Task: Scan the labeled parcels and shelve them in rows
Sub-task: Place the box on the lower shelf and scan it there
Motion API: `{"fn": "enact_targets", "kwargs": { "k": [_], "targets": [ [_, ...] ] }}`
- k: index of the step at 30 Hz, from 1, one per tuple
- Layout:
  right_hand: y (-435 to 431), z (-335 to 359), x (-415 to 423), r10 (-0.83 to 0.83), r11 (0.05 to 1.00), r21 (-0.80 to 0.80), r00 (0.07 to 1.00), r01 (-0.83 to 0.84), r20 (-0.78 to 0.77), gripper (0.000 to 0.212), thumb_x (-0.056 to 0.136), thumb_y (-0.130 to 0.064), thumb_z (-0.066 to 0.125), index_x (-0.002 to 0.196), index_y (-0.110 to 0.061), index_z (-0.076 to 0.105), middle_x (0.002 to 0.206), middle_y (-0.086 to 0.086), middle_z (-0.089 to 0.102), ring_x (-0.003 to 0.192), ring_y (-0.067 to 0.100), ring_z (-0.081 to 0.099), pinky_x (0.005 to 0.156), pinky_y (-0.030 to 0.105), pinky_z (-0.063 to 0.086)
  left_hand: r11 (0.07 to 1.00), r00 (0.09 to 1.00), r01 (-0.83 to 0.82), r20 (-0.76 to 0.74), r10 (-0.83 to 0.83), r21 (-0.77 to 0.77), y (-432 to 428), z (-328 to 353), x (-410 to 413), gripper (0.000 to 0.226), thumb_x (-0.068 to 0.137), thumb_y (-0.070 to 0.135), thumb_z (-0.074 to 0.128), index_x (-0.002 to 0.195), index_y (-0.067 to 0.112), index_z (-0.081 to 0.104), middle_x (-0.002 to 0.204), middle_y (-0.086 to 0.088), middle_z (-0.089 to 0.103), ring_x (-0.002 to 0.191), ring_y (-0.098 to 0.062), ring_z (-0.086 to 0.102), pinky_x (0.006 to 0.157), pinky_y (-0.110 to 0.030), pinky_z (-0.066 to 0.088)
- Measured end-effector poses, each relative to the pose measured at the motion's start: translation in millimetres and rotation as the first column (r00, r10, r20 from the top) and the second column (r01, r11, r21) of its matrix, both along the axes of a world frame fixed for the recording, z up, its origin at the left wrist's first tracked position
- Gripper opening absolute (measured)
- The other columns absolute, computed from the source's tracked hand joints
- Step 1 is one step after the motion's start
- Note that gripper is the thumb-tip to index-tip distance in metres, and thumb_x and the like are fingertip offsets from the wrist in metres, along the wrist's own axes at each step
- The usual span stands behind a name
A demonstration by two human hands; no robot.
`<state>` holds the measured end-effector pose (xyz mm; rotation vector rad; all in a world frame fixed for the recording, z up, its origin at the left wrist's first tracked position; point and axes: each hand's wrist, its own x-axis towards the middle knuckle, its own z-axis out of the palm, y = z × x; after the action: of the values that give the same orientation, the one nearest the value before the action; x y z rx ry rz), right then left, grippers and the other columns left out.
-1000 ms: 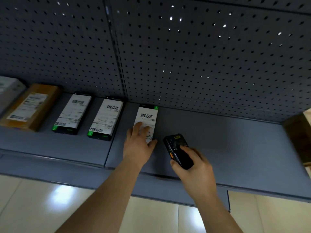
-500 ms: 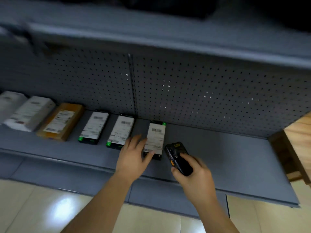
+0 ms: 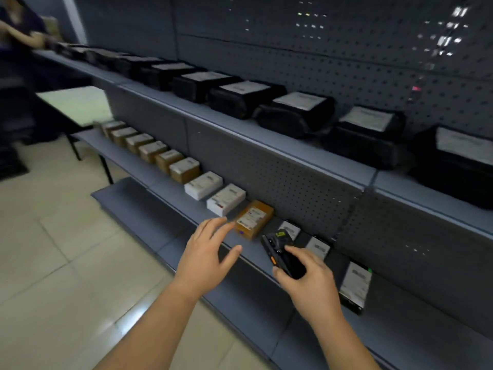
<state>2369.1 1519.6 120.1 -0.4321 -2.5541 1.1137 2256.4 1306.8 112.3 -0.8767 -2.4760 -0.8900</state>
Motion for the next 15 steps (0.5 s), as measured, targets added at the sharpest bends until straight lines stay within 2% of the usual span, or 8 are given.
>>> {"fn": "enact_targets", "kwargs": {
  "k": [4, 7, 8, 12, 15],
  "targets": [
    [-93, 29, -66, 0.111, 0.994, -0.004, 0.993, -0.111, -0.043, 0.048, 0.078, -0.042, 0.079, 0.123, -0.034, 0.065, 0.111, -0.019, 0.058, 0.105, 0.004, 0.056, 0.087, 0.020, 0.045, 0.989, 0.990, -0.136, -0.017, 0.137, 0.066, -105, 26, -42, 0.055, 0.092, 0.054, 0.050, 0.131, 0.016, 0.058, 0.133, 0.002, 0.052, 0.125, -0.020, 0.047, 0.105, -0.040, 0.043],
    [-162, 44, -119, 0.180, 0.982, -0.042, 0.980, -0.185, -0.089, 0.045, 0.077, -0.037, 0.081, 0.120, -0.035, 0.066, 0.107, -0.027, 0.055, 0.099, -0.011, 0.053, 0.081, 0.004, 0.037, 0.976, 0.978, -0.208, -0.016, 0.209, 0.068, -177, 40, -79, 0.057, 0.092, 0.055, 0.048, 0.133, 0.017, 0.057, 0.134, 0.002, 0.052, 0.127, -0.019, 0.046, 0.105, -0.042, 0.043],
    [-185, 46, -137, 0.205, 0.977, -0.046, 0.974, -0.210, -0.095, 0.046, 0.077, -0.038, 0.080, 0.120, -0.036, 0.066, 0.107, -0.028, 0.055, 0.099, -0.012, 0.052, 0.081, 0.003, 0.036, 0.971, 0.974, -0.227, -0.008, 0.228, 0.072, -199, 42, -92, 0.057, 0.092, 0.055, 0.048, 0.134, 0.018, 0.056, 0.134, 0.003, 0.052, 0.128, -0.018, 0.046, 0.105, -0.042, 0.043],
    [-264, 39, -216, 0.288, 0.956, -0.033, 0.953, -0.292, -0.091, 0.050, 0.077, -0.043, 0.078, 0.124, -0.037, 0.063, 0.114, -0.024, 0.055, 0.109, -0.002, 0.050, 0.092, 0.018, 0.041, 0.947, 0.949, -0.316, 0.011, 0.316, 0.050, -281, 32, -152, 0.056, 0.092, 0.057, 0.049, 0.135, 0.021, 0.054, 0.135, 0.006, 0.051, 0.128, -0.016, 0.045, 0.105, -0.041, 0.042],
    [-320, 22, -286, 0.354, 0.932, -0.042, 0.930, -0.360, -0.099, 0.051, 0.077, -0.045, 0.078, 0.126, -0.037, 0.062, 0.116, -0.022, 0.056, 0.109, -0.002, 0.052, 0.088, 0.013, 0.042, 0.923, 0.923, -0.384, 0.037, 0.383, 0.029, -340, 19, -208, 0.059, 0.091, 0.059, 0.048, 0.136, 0.021, 0.053, 0.137, 0.006, 0.050, 0.129, -0.016, 0.045, 0.106, -0.039, 0.041]
  ]
}}
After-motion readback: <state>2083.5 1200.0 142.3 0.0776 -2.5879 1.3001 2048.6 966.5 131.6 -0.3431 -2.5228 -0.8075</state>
